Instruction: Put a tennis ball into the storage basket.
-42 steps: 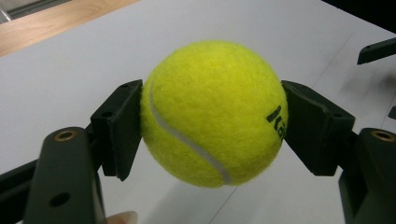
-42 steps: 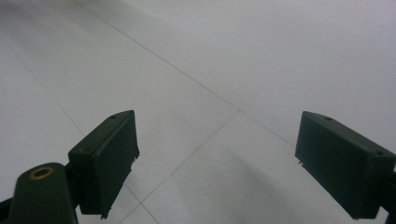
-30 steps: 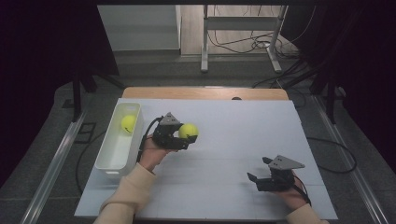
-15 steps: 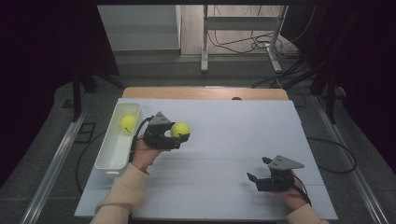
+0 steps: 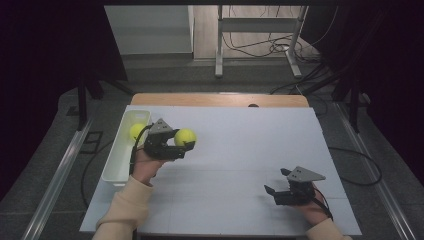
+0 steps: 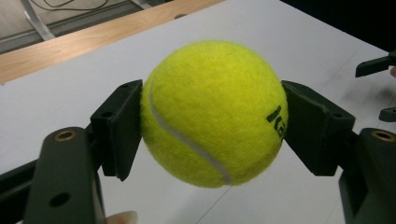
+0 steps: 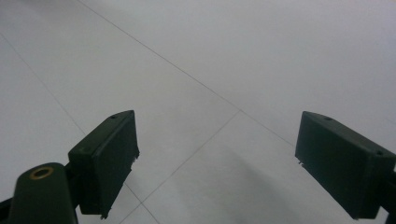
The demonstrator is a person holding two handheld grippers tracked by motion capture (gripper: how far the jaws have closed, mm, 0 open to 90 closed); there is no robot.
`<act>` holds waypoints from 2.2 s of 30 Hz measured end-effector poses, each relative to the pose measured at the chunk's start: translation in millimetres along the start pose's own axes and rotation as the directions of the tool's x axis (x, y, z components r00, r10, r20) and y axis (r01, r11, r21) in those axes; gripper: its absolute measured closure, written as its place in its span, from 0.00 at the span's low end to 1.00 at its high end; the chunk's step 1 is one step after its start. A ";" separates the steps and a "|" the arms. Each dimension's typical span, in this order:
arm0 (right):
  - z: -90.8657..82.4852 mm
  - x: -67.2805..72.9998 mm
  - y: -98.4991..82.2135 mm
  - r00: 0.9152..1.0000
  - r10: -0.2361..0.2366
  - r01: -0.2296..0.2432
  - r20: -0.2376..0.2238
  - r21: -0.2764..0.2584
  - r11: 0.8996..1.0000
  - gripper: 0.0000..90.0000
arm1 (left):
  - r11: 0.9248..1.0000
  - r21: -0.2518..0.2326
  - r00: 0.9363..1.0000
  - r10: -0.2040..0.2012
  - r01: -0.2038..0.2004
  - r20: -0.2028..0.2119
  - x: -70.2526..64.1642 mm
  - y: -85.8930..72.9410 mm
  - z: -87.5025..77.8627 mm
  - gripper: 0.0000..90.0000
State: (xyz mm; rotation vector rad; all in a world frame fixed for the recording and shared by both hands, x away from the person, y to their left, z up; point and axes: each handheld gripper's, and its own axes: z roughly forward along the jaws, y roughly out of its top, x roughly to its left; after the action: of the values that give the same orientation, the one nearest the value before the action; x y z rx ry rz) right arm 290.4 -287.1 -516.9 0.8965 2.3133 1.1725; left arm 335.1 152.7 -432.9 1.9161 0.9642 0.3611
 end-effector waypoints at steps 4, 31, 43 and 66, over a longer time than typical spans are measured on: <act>-0.1 0.2 0.3 1.000 -0.005 0.005 -0.001 -0.001 1.000 0.15 | 1.000 -0.015 1.000 -0.014 0.014 -0.009 1.8 -1.8 -6.8 0.30; -0.4 1.2 1.0 1.000 -0.012 0.012 0.006 0.006 1.000 0.15 | 0.995 -0.088 0.996 -0.055 0.049 -0.070 16.4 -4.2 -50.3 0.30; -0.3 1.2 1.0 1.000 -0.012 0.012 0.006 0.006 1.000 0.15 | 0.993 -0.096 0.990 -0.085 0.074 -0.115 28.3 -9.9 -61.5 0.30; 0.3 1.2 0.9 1.000 -0.012 0.012 -0.001 -0.001 1.000 0.15 | 0.986 -0.104 0.974 -0.149 0.132 -0.173 49.9 -26.1 -77.6 0.30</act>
State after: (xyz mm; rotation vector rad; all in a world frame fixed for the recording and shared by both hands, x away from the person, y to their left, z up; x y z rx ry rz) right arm 290.0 -285.6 -516.4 0.8807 2.3157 1.1699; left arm 308.9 244.1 -420.9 1.7422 1.1756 0.4935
